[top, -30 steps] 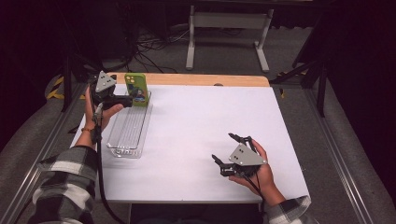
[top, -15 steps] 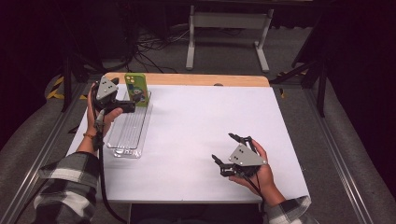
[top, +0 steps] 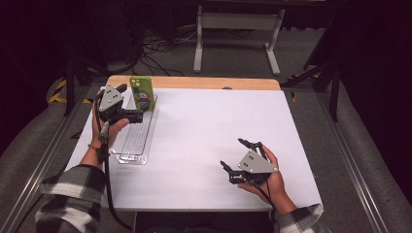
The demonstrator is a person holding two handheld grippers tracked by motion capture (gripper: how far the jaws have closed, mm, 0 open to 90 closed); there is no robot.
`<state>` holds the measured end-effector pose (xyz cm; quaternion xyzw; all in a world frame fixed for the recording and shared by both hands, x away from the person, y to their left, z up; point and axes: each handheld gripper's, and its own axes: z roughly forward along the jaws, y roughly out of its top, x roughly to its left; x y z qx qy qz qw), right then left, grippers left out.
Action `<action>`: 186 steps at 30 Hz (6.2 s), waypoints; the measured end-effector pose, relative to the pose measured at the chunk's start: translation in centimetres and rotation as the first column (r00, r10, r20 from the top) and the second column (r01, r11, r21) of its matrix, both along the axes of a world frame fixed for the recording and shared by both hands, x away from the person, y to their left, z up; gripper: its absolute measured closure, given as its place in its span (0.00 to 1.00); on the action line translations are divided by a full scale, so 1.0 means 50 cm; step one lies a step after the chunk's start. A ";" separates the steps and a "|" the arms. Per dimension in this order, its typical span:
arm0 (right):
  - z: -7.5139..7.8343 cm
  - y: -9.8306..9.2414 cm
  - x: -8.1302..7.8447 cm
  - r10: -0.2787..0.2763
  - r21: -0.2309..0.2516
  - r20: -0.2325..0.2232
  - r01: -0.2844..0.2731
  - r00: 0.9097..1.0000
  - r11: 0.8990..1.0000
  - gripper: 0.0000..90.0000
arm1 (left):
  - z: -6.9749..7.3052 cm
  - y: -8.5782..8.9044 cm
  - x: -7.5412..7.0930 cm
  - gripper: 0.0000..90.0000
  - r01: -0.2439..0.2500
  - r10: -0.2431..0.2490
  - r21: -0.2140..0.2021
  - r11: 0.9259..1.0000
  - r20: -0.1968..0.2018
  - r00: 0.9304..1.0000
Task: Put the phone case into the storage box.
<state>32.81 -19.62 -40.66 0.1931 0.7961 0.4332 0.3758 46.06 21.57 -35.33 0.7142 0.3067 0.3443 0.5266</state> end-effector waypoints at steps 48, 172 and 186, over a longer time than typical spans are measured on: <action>0.006 -0.003 -0.006 -0.006 0.014 0.020 0.006 1.000 1.000 0.15 | -0.016 -0.049 -0.084 0.03 0.114 -0.113 -0.037 0.993 0.026 0.993; -0.022 -0.013 -0.035 0.028 0.036 -0.017 -0.027 0.999 0.999 0.09 | -0.196 -0.068 -0.246 0.05 0.296 -0.284 0.097 0.950 -0.122 0.951; -0.022 -0.015 -0.035 0.023 0.036 -0.017 -0.023 1.000 0.999 0.09 | -0.196 -0.069 -0.248 0.05 0.296 -0.283 0.095 0.950 -0.129 0.950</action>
